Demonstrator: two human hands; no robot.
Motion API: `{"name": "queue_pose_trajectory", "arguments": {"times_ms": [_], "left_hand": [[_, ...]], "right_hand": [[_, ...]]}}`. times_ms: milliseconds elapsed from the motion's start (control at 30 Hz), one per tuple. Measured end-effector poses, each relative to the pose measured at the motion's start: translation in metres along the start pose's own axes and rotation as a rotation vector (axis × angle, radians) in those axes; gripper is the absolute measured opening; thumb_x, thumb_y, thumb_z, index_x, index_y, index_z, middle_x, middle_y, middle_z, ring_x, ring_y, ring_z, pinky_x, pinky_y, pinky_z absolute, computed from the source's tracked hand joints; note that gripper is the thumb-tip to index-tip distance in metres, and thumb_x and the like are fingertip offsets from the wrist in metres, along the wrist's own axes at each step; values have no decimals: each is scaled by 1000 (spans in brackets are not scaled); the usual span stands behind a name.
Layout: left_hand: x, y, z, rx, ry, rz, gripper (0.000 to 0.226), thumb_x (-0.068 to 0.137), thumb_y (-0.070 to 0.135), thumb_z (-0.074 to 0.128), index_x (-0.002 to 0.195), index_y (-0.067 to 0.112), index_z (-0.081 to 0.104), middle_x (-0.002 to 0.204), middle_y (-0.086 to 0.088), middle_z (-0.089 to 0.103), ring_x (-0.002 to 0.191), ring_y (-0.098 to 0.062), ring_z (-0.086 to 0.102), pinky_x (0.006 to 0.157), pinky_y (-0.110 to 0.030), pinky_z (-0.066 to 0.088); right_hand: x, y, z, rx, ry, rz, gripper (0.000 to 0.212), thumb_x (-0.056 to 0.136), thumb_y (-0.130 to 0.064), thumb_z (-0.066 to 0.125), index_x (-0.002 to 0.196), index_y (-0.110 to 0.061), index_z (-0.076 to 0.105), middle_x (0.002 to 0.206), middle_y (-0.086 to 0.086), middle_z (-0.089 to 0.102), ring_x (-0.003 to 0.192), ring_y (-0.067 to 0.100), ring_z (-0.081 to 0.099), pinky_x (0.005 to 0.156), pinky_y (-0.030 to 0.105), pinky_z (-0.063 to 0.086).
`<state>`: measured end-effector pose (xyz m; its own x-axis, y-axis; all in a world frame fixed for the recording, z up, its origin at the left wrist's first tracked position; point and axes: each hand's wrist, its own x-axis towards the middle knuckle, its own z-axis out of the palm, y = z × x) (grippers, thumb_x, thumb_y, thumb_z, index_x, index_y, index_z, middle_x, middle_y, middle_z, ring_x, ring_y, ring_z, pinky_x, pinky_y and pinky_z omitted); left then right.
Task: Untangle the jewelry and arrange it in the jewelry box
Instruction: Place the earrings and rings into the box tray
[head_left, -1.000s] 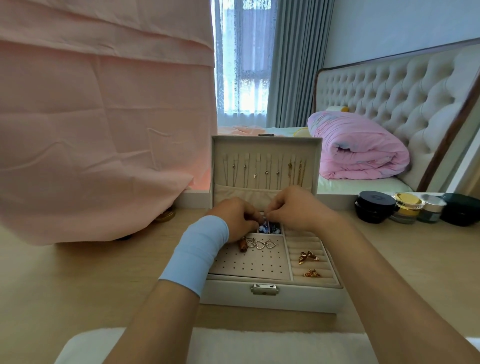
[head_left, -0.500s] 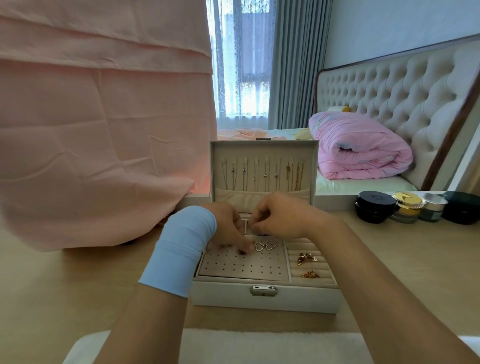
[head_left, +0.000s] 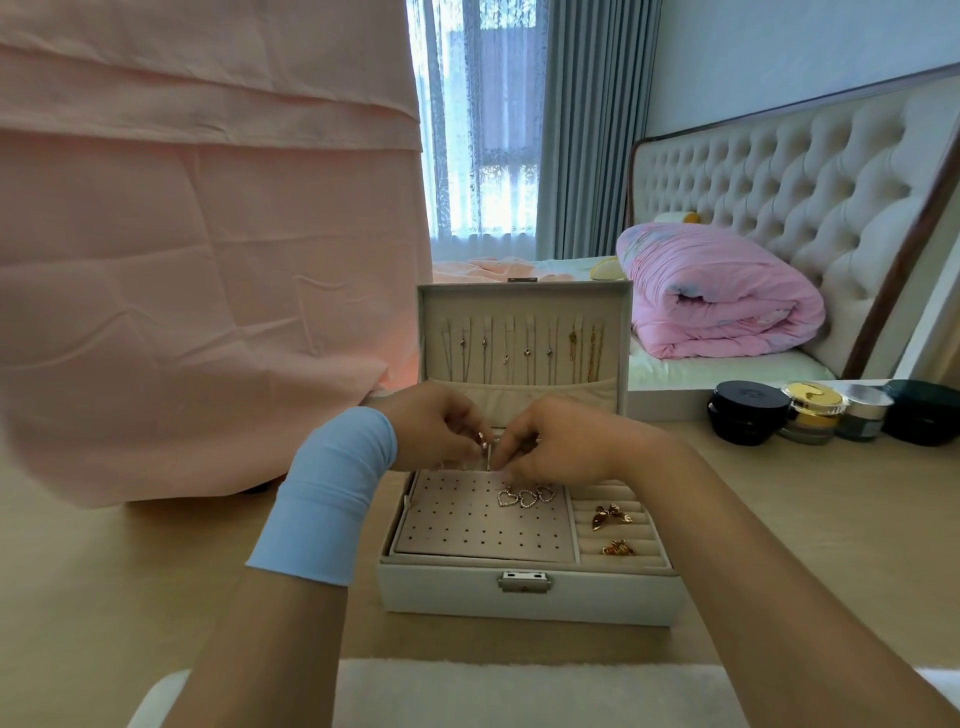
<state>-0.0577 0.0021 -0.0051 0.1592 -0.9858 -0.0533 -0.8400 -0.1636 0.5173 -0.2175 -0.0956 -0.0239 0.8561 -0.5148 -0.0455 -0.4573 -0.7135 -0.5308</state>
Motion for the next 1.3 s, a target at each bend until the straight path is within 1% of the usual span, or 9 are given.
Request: {"name": "queue_pose_trajectory", "arguments": {"times_ms": [167,300,433,500,600,767,900,1033,1300], "left_hand": [[2,-5,-3,-245,134,64,19,88,6,66,97,23,66,79,4,69,71,-12,66,69,-27,57],[5,-7,-1,-323,231,77,20,84,6,72,90,24,67,84,0,73,77,-13,70,70,-28,57],[9,-7,5,-131,265,-23,14,81,14,74,86,26,70,85,6,72,79,-11,67,79,-26,53],[10,-7,10,-11,263,-68,12,81,17,75,91,23,72,88,7,70,78,-8,62,78,-21,47],[15,-10,18,72,239,-137,14,76,26,79,87,25,69,92,7,68,84,-9,59,78,-21,44],[22,-11,24,111,237,-173,16,74,28,79,81,26,66,96,4,66,90,-15,62,82,-26,49],[23,-9,26,145,215,-160,7,79,28,74,85,24,72,99,3,69,92,-16,63,81,-26,48],[23,-10,25,151,157,-160,12,86,24,68,94,25,77,103,4,71,96,-16,63,81,-24,46],[20,-7,21,146,121,-103,21,85,16,67,101,28,74,104,7,69,97,-13,62,88,-25,48]], "right_hand": [[1,-4,-2,344,117,-7,11,94,-27,69,102,-22,74,81,-8,72,53,3,57,52,17,47],[4,-3,3,602,263,43,17,93,-19,71,109,-18,75,85,-1,77,51,7,55,45,15,43],[12,-3,13,476,396,69,9,89,-19,76,91,-27,78,86,-7,74,67,4,62,62,21,51],[16,-4,21,353,415,50,19,88,-19,76,80,-36,75,86,-12,74,81,3,67,73,24,56],[24,-2,30,193,423,63,33,87,-23,76,65,-45,67,79,-15,73,81,6,69,80,38,60],[21,-2,24,148,343,20,22,92,-15,71,103,-33,75,89,-19,68,91,2,67,89,30,57],[8,-4,0,1,133,6,14,88,-18,76,89,-31,77,85,-19,70,83,-3,63,76,20,48],[-3,-8,-8,-119,-81,68,20,79,-32,84,98,-34,78,81,-25,66,81,-6,59,74,17,42],[-2,-10,-1,-133,-106,80,17,78,-26,86,92,-30,78,83,-20,70,79,-5,60,69,15,42]]}}
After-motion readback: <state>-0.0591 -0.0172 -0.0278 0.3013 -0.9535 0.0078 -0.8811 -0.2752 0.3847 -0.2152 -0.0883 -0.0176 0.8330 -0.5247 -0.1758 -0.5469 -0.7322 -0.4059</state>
